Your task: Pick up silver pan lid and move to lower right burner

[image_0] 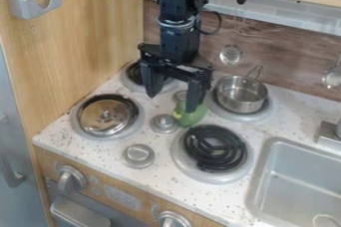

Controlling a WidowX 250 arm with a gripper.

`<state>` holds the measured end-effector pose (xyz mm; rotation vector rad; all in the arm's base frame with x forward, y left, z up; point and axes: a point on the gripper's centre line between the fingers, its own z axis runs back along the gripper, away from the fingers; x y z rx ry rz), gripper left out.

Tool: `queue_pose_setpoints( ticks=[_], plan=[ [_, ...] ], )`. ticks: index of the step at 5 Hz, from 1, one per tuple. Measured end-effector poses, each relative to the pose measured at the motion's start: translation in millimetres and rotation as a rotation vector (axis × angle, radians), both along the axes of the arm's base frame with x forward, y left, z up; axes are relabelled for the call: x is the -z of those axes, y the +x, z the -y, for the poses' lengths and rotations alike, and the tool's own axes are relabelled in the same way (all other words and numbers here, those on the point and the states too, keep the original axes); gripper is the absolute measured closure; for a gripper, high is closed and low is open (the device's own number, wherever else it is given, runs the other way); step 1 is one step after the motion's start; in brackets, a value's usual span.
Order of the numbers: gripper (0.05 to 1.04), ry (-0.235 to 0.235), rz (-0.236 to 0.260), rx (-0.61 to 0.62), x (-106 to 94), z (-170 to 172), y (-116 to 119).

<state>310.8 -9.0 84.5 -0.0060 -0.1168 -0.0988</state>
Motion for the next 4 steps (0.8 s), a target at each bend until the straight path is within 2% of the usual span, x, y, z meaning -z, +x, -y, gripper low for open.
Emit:
queue_pose_setpoints(
  ticks=[1,2,3,4],
  plan=[
    [0.084,0.000,-0.032,-0.009,8.6,-1,-3],
    [0.084,0.014,-0.063,-0.130,15.4,-25,9],
    [0.084,-0.026,-0.061,-0.290,11.9,-63,32],
    [0.084,-0.037,-0.028,-0.429,13.5,-103,58]
  ],
)
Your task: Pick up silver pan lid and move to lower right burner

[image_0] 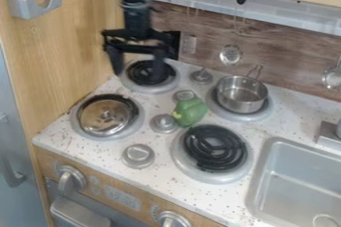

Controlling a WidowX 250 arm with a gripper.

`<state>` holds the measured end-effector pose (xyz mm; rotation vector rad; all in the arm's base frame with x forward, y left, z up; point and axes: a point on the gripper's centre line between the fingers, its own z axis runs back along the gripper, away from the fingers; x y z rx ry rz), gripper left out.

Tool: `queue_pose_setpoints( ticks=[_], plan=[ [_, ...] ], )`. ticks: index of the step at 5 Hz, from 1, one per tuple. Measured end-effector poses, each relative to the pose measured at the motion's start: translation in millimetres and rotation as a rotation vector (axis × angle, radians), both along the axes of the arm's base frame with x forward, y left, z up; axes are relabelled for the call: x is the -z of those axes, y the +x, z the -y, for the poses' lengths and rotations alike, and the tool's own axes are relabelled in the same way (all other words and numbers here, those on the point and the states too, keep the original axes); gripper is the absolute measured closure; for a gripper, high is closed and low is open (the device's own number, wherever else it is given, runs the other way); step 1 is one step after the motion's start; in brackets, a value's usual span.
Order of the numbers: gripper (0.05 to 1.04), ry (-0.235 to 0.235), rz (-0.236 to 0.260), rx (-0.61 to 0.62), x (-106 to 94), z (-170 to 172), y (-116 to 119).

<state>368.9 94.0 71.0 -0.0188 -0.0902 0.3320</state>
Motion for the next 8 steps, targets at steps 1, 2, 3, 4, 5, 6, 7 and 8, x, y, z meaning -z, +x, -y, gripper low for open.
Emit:
queue_pose_setpoints(
  ticks=[1,2,3,4,5,6,7,8],
  plan=[
    [0.084,-0.006,0.048,-0.083,6.5,-22,8],
    [0.084,-0.027,0.104,-0.131,12.6,-31,14],
    [0.084,-0.049,0.107,-0.165,33.7,-35,14],
    [0.084,-0.034,0.035,-0.170,62.9,-41,14],
    [0.084,0.013,-0.049,-0.211,83.5,-52,12],
    [0.084,0.080,-0.090,-0.260,91.6,-57,6],
    [0.084,0.114,-0.123,-0.274,93.7,-61,1],
    [0.084,0.104,-0.140,-0.286,94.4,-59,-1]
  ],
)
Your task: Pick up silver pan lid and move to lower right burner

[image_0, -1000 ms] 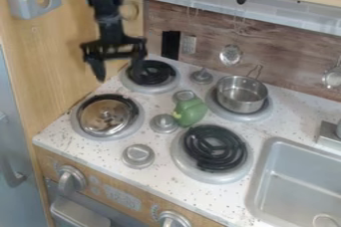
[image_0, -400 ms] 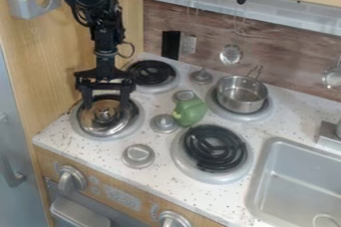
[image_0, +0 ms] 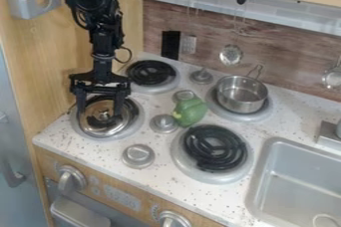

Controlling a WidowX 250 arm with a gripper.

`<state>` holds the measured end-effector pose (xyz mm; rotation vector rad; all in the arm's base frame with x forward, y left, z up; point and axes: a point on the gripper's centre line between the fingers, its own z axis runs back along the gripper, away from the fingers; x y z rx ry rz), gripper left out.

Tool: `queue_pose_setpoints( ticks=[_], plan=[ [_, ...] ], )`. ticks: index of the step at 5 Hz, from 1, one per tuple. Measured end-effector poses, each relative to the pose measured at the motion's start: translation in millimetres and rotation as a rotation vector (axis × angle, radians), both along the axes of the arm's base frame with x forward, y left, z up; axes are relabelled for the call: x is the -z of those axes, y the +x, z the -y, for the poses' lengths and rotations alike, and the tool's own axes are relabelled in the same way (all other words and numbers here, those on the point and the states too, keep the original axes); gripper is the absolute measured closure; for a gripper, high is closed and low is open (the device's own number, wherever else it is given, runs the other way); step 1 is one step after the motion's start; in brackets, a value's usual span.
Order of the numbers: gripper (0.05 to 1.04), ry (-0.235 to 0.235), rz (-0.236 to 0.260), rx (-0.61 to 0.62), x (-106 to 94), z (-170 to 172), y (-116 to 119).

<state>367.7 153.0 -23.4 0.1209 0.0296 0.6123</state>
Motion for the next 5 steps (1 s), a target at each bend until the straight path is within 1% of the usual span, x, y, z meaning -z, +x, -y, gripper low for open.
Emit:
queue_pose_setpoints(
  ticks=[1,2,3,4,5],
  plan=[
    [0.127,-0.025,-0.012,-0.009,1.6,-1,1],
    [0.430,-0.048,-0.023,-0.012,3.2,0,2],
    [0.666,-0.070,-0.030,-0.013,5.3,2,5],
    [0.815,-0.086,-0.022,-0.008,6.5,4,7],
    [0.848,-0.137,0.036,0.010,3.5,16,6]
  ],
)
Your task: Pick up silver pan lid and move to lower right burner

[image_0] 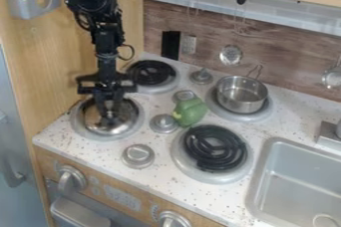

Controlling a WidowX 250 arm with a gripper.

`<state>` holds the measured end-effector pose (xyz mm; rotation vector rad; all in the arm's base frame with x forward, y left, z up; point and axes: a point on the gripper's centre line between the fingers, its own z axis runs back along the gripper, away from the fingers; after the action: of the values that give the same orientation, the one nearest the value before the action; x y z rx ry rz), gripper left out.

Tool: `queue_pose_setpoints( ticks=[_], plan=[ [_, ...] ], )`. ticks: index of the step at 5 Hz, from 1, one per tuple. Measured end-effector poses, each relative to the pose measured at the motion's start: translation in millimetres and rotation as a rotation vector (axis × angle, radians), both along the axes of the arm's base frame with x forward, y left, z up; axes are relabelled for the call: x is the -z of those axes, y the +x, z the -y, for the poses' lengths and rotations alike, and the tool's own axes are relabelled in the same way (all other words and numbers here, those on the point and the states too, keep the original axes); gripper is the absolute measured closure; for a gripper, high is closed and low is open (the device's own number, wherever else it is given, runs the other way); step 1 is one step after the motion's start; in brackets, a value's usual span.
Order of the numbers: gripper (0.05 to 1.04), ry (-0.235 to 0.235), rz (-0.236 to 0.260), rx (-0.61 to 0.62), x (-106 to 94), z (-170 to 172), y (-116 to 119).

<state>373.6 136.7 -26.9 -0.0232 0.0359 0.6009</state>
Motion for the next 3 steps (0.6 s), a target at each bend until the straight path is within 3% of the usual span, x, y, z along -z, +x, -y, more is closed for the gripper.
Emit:
queue_pose_setpoints(
  ticks=[1,2,3],
  plan=[
    [0.848,-0.042,0.114,0.093,-24.4,18,3],
    [0.865,-0.054,0.201,0.191,-49.6,32,7],
    [0.872,-0.083,0.203,0.311,-48.5,56,9]
  ],
)
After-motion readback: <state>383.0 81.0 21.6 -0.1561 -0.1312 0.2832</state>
